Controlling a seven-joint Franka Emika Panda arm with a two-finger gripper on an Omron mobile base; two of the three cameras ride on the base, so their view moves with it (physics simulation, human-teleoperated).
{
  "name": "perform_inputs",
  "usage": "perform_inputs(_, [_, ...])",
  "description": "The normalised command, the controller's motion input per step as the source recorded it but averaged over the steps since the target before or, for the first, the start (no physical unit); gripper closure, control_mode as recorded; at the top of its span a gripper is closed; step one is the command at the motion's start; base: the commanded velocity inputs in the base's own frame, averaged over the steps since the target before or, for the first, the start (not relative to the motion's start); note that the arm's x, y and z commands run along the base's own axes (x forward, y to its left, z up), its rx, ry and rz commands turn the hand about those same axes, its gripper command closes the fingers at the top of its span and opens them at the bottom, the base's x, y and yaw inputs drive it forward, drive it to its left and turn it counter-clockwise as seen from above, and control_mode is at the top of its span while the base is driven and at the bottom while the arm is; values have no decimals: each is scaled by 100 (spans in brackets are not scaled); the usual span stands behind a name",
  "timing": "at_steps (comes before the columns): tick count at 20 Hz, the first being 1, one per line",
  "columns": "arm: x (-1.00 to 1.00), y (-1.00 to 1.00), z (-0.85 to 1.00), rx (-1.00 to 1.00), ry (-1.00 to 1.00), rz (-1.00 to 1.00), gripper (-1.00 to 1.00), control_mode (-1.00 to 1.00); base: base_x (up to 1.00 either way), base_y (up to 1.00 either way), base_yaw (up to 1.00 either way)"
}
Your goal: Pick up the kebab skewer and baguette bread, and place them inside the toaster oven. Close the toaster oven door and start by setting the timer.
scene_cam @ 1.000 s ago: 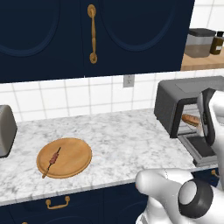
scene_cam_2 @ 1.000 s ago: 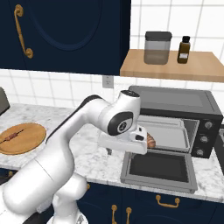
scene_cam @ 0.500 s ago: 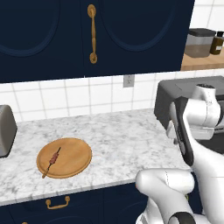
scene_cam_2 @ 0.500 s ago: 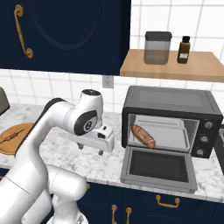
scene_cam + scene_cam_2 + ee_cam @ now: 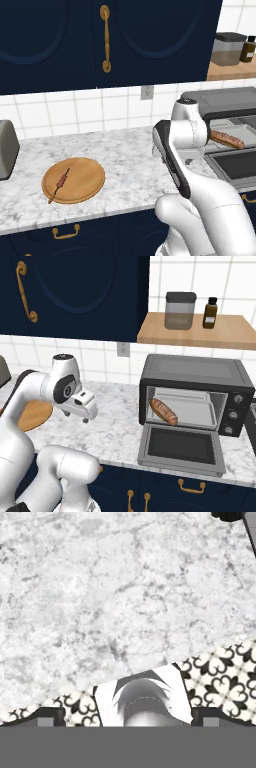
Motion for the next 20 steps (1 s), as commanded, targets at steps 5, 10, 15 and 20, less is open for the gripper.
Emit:
perform_inputs(5, [43,100,-8,-2,0,-8,-100,-100,0,0,0])
perform_inputs(10, [24,100,-28,-1,0,-6,-100,-100,0,0,0])
perform_inputs(15, [32,100,-24,0,0,-5,-100,-100,0,0,0])
perform_inputs(20, [12,100,-32,0,0,-2,-100,-100,0,0,0])
